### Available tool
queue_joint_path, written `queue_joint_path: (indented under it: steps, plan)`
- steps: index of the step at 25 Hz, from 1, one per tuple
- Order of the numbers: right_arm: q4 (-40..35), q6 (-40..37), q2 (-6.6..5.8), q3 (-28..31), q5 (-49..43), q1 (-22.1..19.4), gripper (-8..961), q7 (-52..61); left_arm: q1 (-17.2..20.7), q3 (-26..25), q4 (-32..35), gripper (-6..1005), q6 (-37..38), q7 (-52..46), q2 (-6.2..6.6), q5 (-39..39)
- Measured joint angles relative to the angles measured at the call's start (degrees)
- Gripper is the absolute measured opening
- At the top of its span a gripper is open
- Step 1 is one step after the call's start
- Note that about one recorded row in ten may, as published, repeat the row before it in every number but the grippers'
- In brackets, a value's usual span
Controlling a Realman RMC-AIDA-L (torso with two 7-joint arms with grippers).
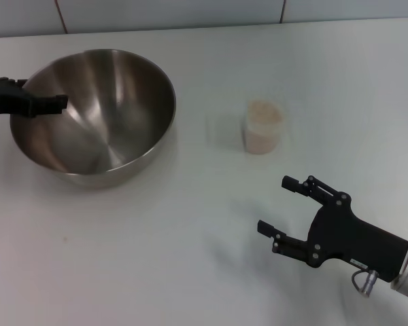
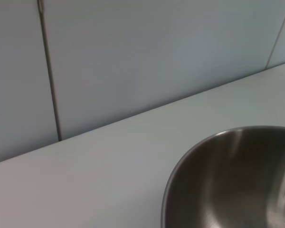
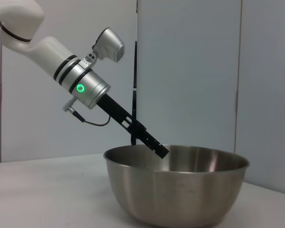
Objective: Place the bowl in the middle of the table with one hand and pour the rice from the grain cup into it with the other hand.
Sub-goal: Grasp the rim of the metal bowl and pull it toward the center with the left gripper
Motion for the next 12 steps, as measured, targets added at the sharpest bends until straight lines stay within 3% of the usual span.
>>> queue_joint_path:
  steps: [12]
  plan:
    - [-0.2,0.0,0.0,0.0,0.0,0.0,825,0.2,-0.9,1.5,-1.7,733,-0.7,-0.1,0.18,0.9]
